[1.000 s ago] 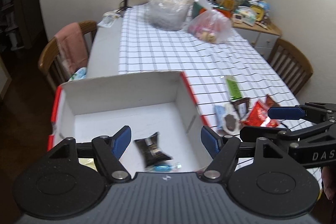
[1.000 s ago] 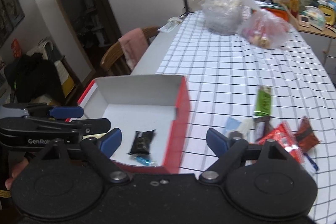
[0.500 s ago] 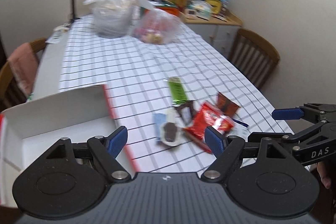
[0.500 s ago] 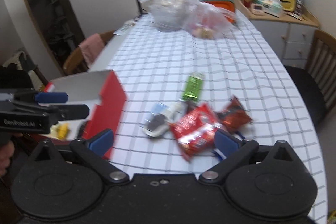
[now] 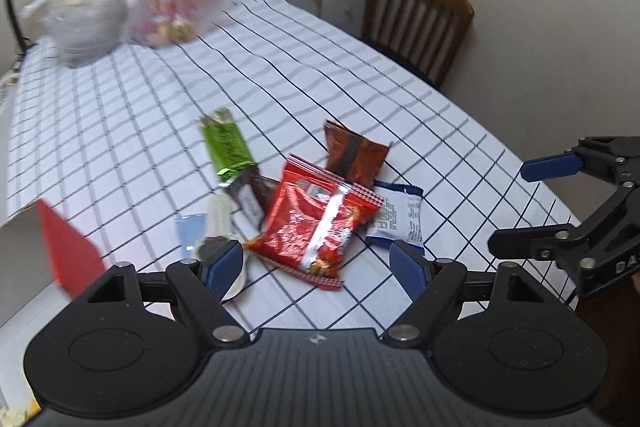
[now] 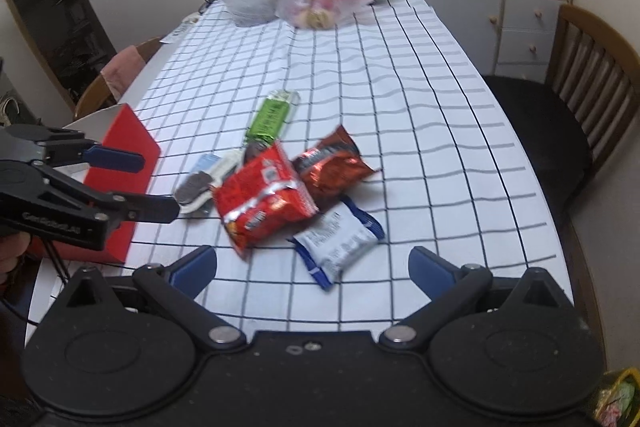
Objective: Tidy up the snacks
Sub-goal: 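Move both tools back from the box toward the remaining snacks, then grasp the red chip bag with the left gripper while the right grasps the white-blue cake packet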
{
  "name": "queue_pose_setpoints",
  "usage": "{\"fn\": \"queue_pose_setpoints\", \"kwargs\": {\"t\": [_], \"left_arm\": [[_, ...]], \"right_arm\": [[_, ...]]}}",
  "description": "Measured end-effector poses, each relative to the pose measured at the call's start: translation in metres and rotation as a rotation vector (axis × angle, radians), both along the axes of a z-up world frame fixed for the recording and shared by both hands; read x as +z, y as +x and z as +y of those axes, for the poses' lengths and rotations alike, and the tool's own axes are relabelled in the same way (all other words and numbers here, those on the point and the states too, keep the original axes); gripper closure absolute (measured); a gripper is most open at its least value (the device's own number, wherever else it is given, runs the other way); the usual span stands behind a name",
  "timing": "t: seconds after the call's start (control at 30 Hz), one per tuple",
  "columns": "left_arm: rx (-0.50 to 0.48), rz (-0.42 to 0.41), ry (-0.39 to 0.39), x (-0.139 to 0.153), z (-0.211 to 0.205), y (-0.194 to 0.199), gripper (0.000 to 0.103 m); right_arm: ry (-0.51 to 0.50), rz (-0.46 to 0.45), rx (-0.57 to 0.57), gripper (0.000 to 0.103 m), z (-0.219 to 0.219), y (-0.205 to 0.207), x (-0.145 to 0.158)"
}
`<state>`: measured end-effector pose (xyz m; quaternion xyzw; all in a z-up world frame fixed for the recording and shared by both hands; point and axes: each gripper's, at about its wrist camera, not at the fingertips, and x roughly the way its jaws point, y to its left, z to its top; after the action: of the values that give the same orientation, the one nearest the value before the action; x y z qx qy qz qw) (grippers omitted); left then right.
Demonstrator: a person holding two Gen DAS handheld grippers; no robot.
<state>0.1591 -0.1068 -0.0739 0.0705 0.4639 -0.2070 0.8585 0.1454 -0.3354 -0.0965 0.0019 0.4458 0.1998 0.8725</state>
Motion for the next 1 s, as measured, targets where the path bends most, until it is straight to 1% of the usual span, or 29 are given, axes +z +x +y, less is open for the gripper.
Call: {"fn": "queue_pose_setpoints", "kwargs": {"t": [0.1,0.23,0.43,0.53,0.73,0.93,1.0], "left_arm": [[-0.016,0.044,0.017,-0.015,-0.009,0.015,0.023],[-0.026,0.084,0.067,-0.038,-0.021,0.034,0.023],[-0.086,0.116,0.146,-0.065,-0.036,0.055,0.023],[-0.112,0.120,0.190,-0.076,-0.042,0.061,0.023],[-0.151,0.107,0.243,-0.088,-0.051,0.067,0.023],[-0.138,0.085,0.270,-0.093,-0.056,0.071,0.022],[-0.147,0.070,0.279,-0.094,-0.057,0.068,0.022]], "right_arm": [[0.011,0.017,-0.011,0.001,-0.009,0.003,-0.007],[0.026,0.046,-0.033,0.001,-0.020,0.008,-0.018],[0.027,0.078,-0.048,0.001,-0.026,0.013,-0.032],[0.033,0.092,-0.057,0.001,-0.028,0.015,-0.037],[0.026,0.108,-0.057,0.001,-0.023,0.021,-0.047],[0.030,0.120,-0.048,0.001,-0.017,0.026,-0.053],[0.031,0.125,-0.046,0.001,-0.016,0.026,-0.055]]}}
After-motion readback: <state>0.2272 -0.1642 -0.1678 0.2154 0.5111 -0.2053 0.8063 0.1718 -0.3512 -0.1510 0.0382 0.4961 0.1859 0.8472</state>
